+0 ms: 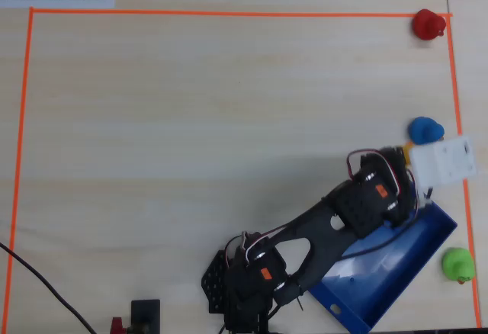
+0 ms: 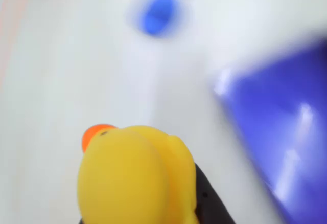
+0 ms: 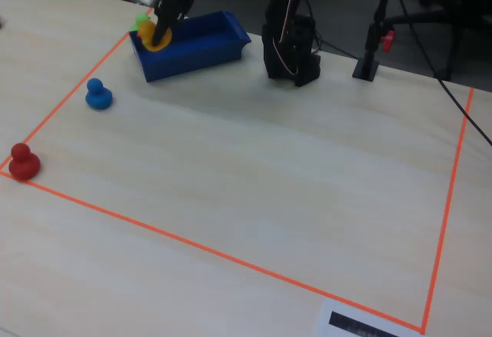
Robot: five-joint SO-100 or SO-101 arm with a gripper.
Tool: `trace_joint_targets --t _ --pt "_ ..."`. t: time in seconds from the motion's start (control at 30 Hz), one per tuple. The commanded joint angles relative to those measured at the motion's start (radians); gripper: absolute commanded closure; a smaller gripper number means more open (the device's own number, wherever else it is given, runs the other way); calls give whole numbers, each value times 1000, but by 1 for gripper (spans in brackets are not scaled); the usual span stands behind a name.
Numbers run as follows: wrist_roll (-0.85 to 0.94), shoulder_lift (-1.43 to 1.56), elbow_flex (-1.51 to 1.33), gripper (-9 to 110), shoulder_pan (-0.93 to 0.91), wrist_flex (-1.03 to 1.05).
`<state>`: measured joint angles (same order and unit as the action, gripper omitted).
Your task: Grasp yellow duck and put it into box.
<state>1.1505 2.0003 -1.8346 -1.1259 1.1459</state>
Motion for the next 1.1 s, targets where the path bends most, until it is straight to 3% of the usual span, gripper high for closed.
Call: trace_joint_targets --t 0.0,0.33,0.53,0.7,1.07 --pt "77 167 -80 101 -215 152" --pt "107 282 -233 101 -304 61" --pt "5 117 -173 101 -304 -164" --pt "-17 -49 -44 101 -307 -173" --pt "49 -172 -80 96 -319 -270"
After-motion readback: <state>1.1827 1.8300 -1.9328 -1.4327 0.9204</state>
